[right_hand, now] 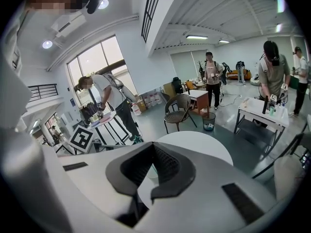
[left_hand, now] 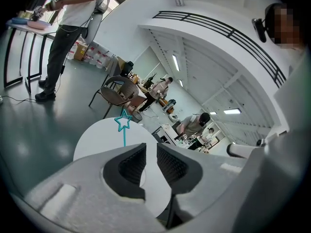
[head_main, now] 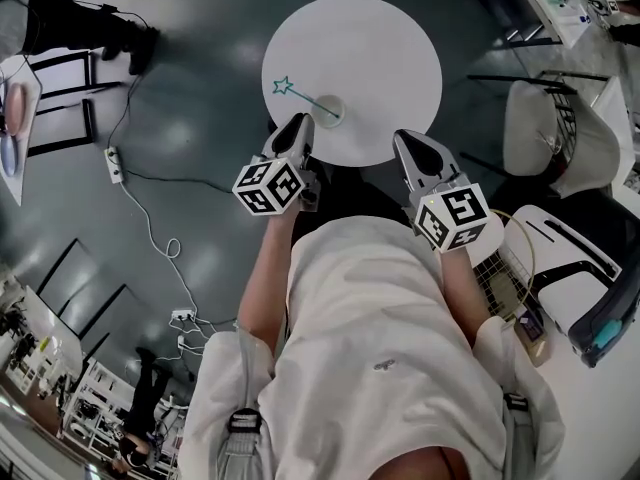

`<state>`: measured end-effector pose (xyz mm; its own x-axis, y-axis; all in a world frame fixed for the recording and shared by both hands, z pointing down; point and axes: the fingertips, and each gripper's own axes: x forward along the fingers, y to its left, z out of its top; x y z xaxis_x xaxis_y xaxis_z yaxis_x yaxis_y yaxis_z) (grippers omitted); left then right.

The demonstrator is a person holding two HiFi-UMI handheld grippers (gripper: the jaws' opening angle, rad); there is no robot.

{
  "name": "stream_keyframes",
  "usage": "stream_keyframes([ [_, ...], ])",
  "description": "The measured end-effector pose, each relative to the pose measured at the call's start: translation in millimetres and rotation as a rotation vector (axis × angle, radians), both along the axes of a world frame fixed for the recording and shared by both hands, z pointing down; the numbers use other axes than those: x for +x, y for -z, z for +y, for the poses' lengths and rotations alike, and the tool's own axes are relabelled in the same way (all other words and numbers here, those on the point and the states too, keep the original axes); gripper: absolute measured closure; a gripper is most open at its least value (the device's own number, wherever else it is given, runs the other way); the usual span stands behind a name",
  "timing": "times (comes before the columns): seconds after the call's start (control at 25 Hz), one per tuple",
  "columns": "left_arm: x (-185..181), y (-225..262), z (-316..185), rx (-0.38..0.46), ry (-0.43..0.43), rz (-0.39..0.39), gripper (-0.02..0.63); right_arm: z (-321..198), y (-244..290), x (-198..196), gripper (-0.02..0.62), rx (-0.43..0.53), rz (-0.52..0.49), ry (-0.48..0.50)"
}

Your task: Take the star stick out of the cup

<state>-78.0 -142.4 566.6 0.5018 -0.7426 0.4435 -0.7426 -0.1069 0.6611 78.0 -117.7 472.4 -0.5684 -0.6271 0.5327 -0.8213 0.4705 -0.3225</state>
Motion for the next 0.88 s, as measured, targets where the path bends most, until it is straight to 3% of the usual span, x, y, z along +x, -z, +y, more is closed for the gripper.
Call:
stream_keyframes([
  [0.44, -11, -36, -15, -0.072, 0.04, 0.018, 0.494, 3, -9, 5, 0.589, -0.024, 0.019, -0.02],
  [0.88, -18, -60, -32, -0.119, 0.026, 0.046, 0.488, 2, -15, 7, 0.589, -0.053, 0.044, -0.055],
])
